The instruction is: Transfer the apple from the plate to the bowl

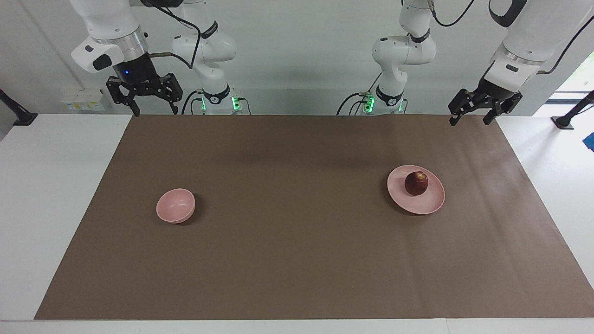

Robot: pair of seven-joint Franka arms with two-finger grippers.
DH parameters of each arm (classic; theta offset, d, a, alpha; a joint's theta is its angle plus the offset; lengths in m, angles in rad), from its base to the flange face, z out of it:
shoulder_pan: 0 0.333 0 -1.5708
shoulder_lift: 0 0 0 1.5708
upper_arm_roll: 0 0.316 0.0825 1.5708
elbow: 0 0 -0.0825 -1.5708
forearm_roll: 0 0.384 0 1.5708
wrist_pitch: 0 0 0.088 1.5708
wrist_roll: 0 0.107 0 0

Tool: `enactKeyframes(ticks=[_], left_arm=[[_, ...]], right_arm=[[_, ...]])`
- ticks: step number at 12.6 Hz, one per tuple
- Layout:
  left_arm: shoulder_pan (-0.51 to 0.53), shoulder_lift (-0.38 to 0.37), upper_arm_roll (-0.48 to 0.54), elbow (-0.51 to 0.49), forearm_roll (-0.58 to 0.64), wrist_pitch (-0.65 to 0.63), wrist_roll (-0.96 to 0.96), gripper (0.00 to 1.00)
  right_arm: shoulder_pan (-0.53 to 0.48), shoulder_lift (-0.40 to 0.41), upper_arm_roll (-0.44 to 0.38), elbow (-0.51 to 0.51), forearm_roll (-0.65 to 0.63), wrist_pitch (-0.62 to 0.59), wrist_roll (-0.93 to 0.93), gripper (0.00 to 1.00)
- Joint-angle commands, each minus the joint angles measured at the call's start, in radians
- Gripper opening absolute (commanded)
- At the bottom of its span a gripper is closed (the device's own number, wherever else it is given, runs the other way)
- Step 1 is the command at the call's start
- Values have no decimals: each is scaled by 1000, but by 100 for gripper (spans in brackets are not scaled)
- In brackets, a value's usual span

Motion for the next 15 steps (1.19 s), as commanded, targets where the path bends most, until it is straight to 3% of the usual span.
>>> enactKeyframes(ticks=[1,15], left_arm=[[9,-5,-6,5,2,-10,2,100],[10,-6,-5,1,2,-12,-10,100]], right_arm=[[-14,-8,7,1,2,-17,-23,100],[-14,-8,7,1,2,-17,-23,100]])
